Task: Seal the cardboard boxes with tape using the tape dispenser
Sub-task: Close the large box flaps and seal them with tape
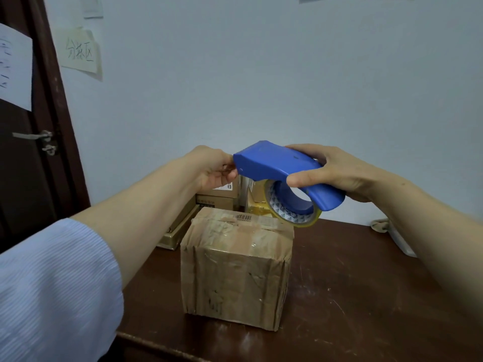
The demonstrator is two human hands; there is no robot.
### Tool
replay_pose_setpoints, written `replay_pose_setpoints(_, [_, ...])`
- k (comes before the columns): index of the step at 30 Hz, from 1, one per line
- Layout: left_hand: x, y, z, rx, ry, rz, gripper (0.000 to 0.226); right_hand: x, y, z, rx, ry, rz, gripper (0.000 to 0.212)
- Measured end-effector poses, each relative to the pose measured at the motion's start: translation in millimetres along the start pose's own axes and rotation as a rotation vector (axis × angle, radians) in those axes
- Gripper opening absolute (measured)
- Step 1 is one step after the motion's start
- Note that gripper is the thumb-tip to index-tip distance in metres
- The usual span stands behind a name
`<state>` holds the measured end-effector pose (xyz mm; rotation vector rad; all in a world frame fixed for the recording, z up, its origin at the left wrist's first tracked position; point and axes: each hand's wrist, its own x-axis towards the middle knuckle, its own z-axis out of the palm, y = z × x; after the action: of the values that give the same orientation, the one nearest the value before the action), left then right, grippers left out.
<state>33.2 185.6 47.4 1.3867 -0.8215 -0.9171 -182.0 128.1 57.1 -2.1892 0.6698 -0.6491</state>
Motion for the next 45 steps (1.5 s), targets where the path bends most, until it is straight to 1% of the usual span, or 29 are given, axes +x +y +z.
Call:
replay_pose_setpoints(3, [0,-7,-1,0.088,0.047,0.031,0.014,2,-3,1,-0.123,-0.101,0.032,0.075])
replay_pose_setpoints(4, [-2,-9,-1,0.112,0.055,0.043,0.011,3,-5,2,-0.166,-0.115,0.039,0.075])
replay_pose_setpoints(6, [-4,-13,-4,0.124,0.067,0.061,0.01,7,-8,4,-0.209,-0.107,0.034,0.068])
replay_pose_setpoints(8, [-5,-17,-7,0.135,0.087,0.066,0.016,12,-9,7,-0.193,-0.112,0.025,0.063])
replay_pose_setpoints(9, [-5,-20,-10,0.144,0.099,0.061,0.019,14,-9,9,-0.182,-0.123,0.029,0.065])
replay_pose_setpoints(11, [-5,-24,-22,0.154,0.132,0.044,0.016,16,-6,8,-0.192,-0.155,0.034,0.069])
replay_pose_setpoints(14, [-2,-34,-65,0.146,0.266,0.022,0.007,8,5,-8,-0.209,-0.196,0.043,0.068])
replay_pose_setpoints(17, [-1,-47,-100,0.17,0.358,-0.031,0.011,-1,18,-24,-0.161,-0.236,0.082,0.07])
replay_pose_setpoints(20, [-1,-59,-106,0.183,0.358,-0.064,0.01,5,24,-18,-0.231,-0.27,0.127,0.071])
replay_pose_setpoints(23, [2,-66,-108,0.16,0.356,-0.086,0.008,9,25,-10,-0.239,-0.277,0.14,0.07])
replay_pose_setpoints(27, [7,-72,-113,0.139,0.35,-0.093,0.01,11,20,-7,-0.248,-0.28,0.147,0.053])
replay_pose_setpoints(30, [9,-73,-113,0.125,0.342,-0.093,0.01,14,17,-4,-0.268,-0.289,0.15,0.049])
replay_pose_setpoints(32, [9,-75,-114,0.113,0.344,-0.096,0.011,16,15,-2,-0.287,-0.298,0.15,0.05])
replay_pose_setpoints(37, [10,-83,-115,0.091,0.341,-0.092,0.015,23,14,1,-0.351,-0.301,0.152,0.068])
replay_pose_setpoints(42, [16,-87,-115,0.096,0.364,-0.093,0.012,28,15,2,-0.367,-0.309,0.149,0.072])
replay_pose_setpoints(45, [20,-92,-116,0.105,0.352,-0.121,0.015,29,16,3,-0.372,-0.313,0.159,0.072])
